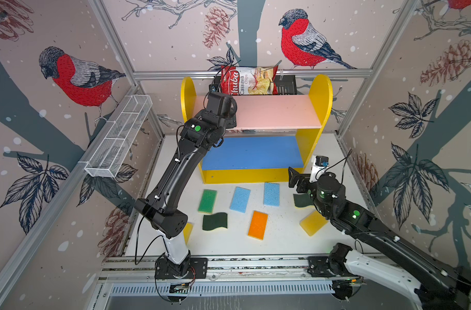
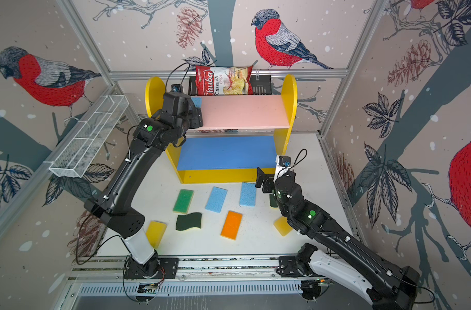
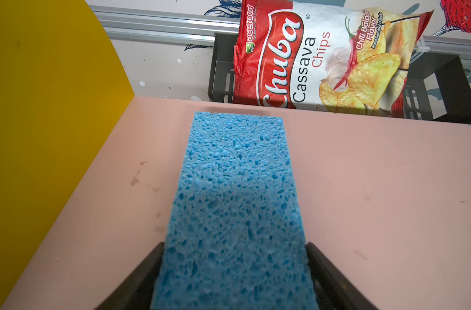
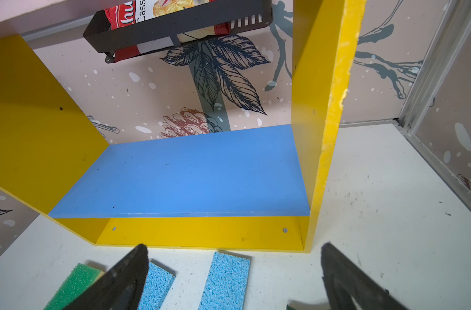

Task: Place and organize the cleaning sponges onto the shelf
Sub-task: 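Lower the light blue sponge onto the pink shelf and open the left gripper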

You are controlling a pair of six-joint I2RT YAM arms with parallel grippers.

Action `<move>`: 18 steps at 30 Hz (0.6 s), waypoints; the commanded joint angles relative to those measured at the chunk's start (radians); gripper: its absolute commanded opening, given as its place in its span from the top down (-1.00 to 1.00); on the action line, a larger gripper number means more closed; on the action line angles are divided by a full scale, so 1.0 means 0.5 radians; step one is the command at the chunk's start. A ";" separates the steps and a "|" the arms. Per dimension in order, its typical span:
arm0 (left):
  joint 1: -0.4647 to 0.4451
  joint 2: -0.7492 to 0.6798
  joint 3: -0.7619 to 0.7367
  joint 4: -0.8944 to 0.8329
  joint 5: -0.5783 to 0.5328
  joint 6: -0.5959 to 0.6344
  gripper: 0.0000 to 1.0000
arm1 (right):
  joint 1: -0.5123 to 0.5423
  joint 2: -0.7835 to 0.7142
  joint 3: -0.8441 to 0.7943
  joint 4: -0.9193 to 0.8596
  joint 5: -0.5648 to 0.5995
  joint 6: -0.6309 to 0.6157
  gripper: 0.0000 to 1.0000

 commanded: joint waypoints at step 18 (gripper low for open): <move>0.001 0.029 -0.022 -0.544 -0.034 -0.116 -0.68 | -0.001 0.011 0.026 0.007 -0.039 0.074 -0.99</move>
